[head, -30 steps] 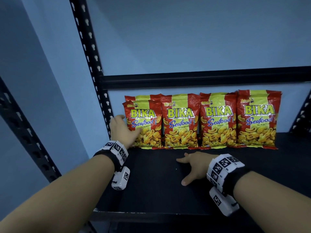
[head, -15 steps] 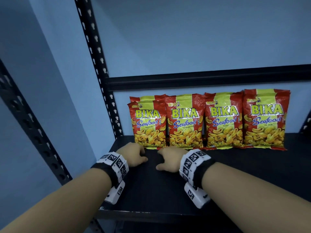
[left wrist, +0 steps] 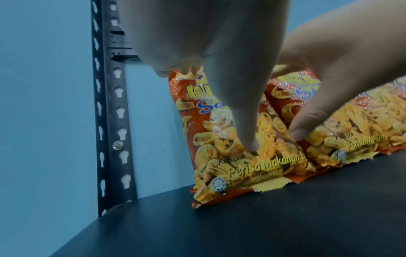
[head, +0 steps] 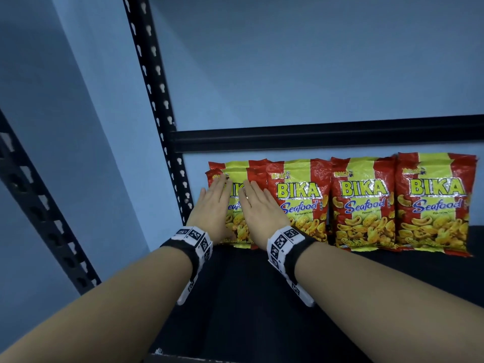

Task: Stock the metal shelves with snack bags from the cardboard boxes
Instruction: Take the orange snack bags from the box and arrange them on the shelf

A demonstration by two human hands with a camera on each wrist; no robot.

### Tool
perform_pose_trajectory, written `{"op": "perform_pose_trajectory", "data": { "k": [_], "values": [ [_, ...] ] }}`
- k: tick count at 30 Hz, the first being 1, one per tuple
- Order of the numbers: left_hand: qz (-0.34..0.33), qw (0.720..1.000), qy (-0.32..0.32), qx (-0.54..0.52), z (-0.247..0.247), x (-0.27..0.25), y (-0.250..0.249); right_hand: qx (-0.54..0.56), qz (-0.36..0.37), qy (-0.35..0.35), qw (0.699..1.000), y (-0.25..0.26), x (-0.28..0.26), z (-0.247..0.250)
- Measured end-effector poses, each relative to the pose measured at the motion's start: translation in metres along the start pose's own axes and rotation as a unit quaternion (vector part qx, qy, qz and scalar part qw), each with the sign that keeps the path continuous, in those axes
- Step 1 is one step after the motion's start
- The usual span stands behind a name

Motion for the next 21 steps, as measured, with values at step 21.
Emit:
{"op": "perform_pose_trajectory", "data": {
  "k": [21],
  "values": [
    [0.003,0.998,0.054,0.034,-0.029,0.028,0.006,-0.06,-0.056,0.092,0.992,-0.013,0.042,-0.03]
  ]
}}
Point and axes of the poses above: each hand's wrist, its own x-axis towards the middle knuckle, its own z-axis out of the back of the hand, y = z × x, the point moved 5 cm from there along x, towards the middle knuckle, and after that the axes turned 13 degrees about -y, right-handed, at the moved point
